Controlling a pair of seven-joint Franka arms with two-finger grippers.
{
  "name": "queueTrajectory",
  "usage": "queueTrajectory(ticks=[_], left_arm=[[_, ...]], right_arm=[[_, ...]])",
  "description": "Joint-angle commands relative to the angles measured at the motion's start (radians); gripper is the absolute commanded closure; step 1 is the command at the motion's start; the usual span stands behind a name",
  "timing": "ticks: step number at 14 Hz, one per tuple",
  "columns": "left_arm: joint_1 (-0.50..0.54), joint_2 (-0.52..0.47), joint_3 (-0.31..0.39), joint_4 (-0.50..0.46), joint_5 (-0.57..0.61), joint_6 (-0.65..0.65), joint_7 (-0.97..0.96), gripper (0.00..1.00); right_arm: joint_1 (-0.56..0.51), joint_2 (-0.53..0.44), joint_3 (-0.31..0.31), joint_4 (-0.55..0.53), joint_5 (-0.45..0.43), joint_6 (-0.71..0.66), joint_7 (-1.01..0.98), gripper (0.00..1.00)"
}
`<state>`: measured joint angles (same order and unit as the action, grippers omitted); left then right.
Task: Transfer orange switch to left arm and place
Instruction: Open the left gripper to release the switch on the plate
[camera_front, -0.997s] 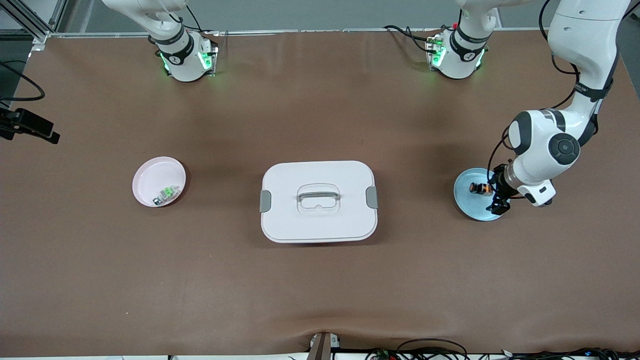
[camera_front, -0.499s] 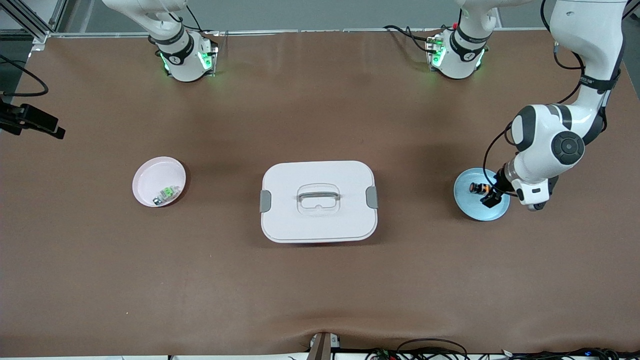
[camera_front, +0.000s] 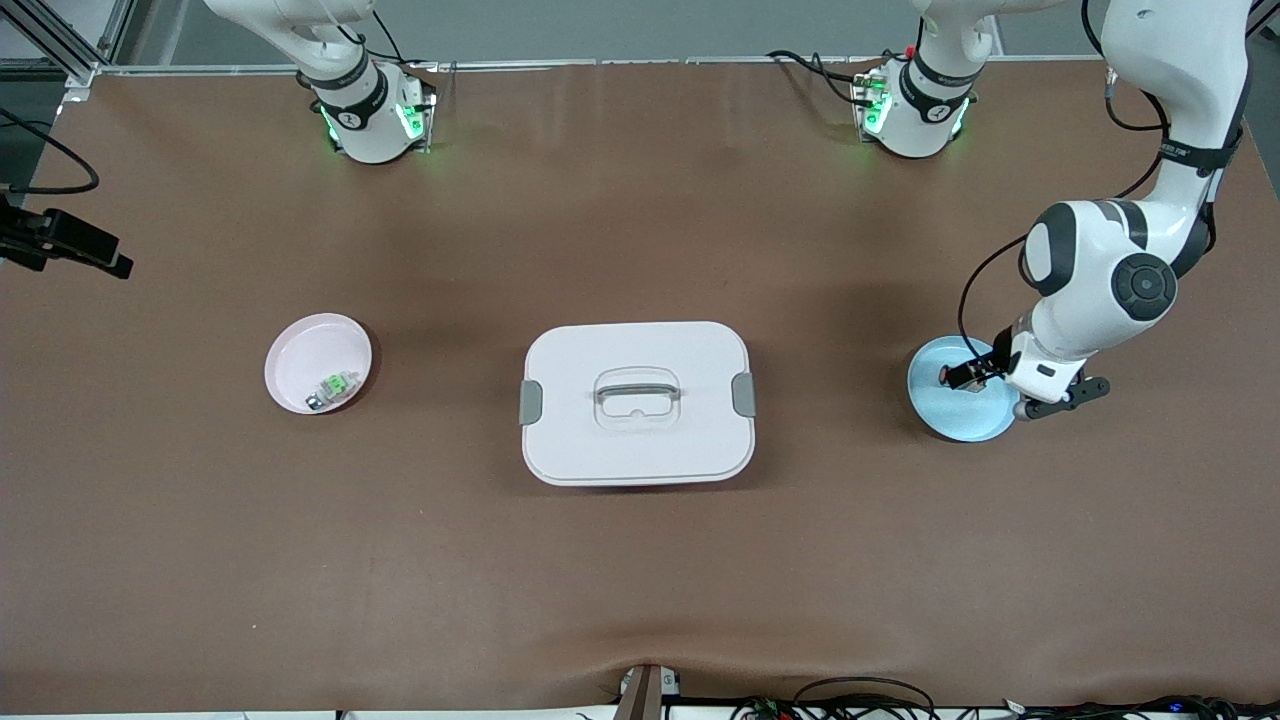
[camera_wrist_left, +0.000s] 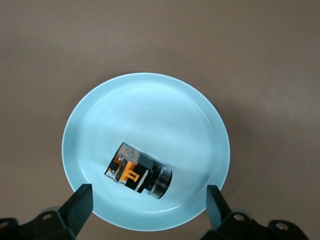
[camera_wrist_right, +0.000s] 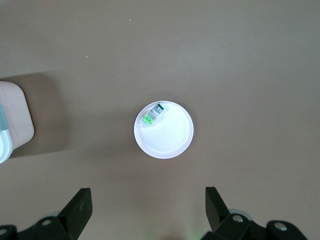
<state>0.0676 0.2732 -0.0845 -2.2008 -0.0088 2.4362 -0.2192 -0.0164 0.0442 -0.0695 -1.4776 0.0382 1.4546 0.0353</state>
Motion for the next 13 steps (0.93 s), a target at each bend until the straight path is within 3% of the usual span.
queueTrajectory(ticks=[1, 9, 13], left_arm=[[-0.015, -0.054, 0.0, -0.017, -0.037, -0.005, 0.19, 0.0], [-0.017, -0.251, -0.015, 0.015, -0.059, -0.072, 0.192, 0.0], [0.003, -0.319, -0.011, 0.12, -0.048, -0.32, 0.21, 0.0]], right_arm=[[-0.017, -0.033, 0.008, -0.035, 0.029, 0.013, -0.006, 0.0], [-0.016, -0.035, 0.008, -0.035, 0.028, 0.016, -0.069, 0.0], [-0.017, -0.035, 0.008, -0.035, 0.026, 0.02, -0.069, 0.0]])
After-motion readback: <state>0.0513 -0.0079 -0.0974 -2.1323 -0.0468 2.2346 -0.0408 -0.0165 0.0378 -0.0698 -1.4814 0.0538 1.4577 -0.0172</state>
